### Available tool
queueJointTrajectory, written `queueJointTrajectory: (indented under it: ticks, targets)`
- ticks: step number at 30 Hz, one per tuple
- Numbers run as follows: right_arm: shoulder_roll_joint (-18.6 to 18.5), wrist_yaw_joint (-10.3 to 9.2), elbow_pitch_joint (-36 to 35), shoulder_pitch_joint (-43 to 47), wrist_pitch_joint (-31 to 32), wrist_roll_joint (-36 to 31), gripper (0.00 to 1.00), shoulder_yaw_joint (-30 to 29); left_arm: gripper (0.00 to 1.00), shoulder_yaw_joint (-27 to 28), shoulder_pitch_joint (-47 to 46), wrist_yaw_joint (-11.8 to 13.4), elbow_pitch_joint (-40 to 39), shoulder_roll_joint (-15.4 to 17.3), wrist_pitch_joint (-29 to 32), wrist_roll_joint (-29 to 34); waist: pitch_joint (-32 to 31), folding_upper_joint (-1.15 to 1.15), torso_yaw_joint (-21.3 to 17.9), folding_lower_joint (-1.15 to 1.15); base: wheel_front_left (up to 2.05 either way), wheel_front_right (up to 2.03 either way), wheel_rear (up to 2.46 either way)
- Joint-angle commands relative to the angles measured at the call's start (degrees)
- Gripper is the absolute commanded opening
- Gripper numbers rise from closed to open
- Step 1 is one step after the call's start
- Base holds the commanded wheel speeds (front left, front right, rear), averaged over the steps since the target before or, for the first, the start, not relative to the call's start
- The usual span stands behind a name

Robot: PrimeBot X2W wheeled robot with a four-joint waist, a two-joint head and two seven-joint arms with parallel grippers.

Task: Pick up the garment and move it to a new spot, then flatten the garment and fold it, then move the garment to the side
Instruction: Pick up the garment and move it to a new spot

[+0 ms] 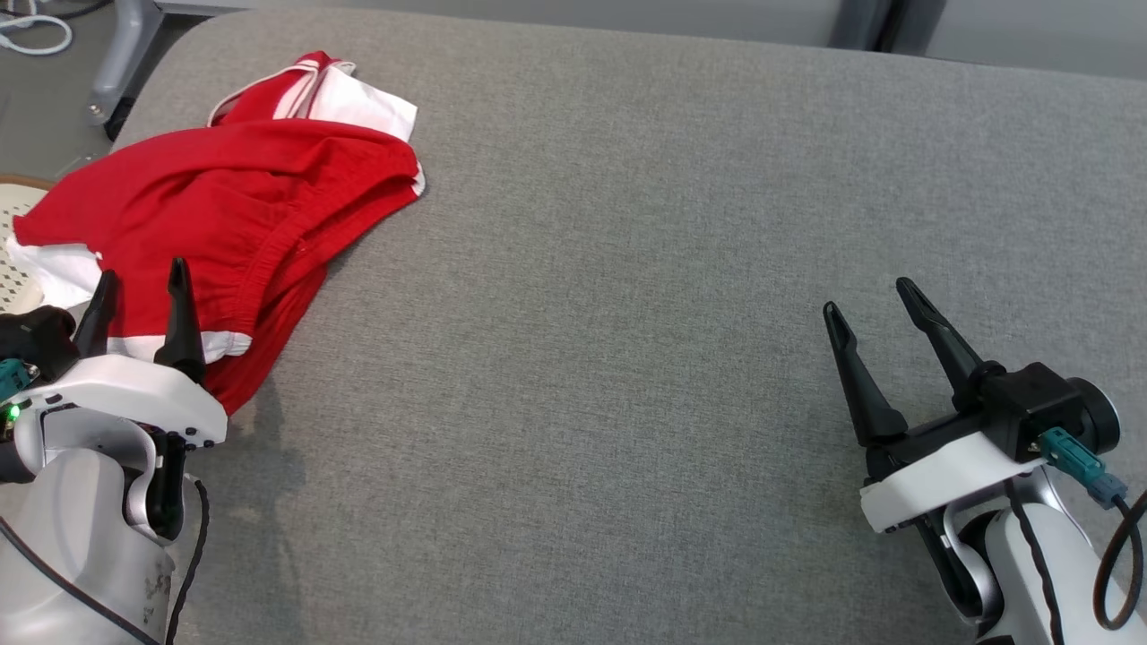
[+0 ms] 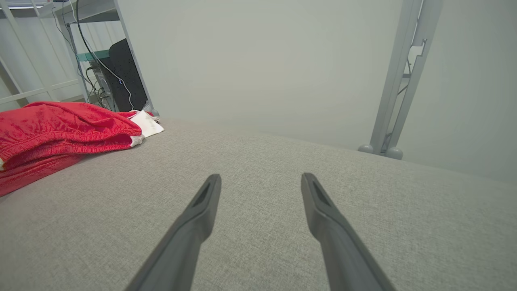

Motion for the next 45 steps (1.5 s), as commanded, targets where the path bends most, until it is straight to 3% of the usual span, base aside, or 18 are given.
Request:
queueJointTrajectory:
  ticks: [1,9,11,20,26,36,45]
  targets:
    - [-0.4,0.11,-0.3,-0.7,-0.1,-0.4,1.00,-0.3,1.00,0.2,-1.5,-0.4,2.2,0.5,0.6,-0.5,1.8,0.00,-1.2,0.00,0.00,0.00,0.00]
    - [-0.2,0.11,-0.2,-1.8,-0.5,-0.4,1.00,0.2,1.00,-0.5,-4.1,-1.4,10.5,0.5,4.3,-1.8,2.8,0.00,-1.0,0.00,0.00,0.00,0.00]
    - [-0.1,0.11,0.0,-1.9,-0.7,-0.3,1.00,0.4,0.00,-0.9,-4.6,-1.9,11.8,0.6,4.6,-2.1,2.7,0.00,-1.1,0.00,0.00,0.00,0.00]
    - [-0.2,0.11,0.9,-0.8,-1.5,-0.3,1.00,-0.4,0.00,-1.0,-5.7,-2.5,11.2,1.9,-0.4,-1.7,0.5,0.00,-0.3,0.00,0.00,0.00,0.00]
    - [0.4,0.11,1.6,0.7,-2.0,0.0,1.00,-0.9,0.00,0.1,-3.9,-1.1,5.3,3.6,-2.7,-1.2,-3.0,0.00,0.0,0.00,0.00,0.00,0.00]
    - [1.9,0.11,2.1,3.7,-2.8,0.3,1.00,-2.1,0.00,1.5,6.2,2.9,-14.2,5.5,-1.9,-0.3,-9.4,0.00,-2.1,0.00,0.00,0.00,0.00]
    - [2.8,0.11,2.0,6.0,-3.2,0.5,1.00,-2.3,0.00,2.3,24.2,9.6,-35.9,4.2,3.5,0.6,-11.8,0.00,-6.5,0.00,0.00,0.00,0.00]
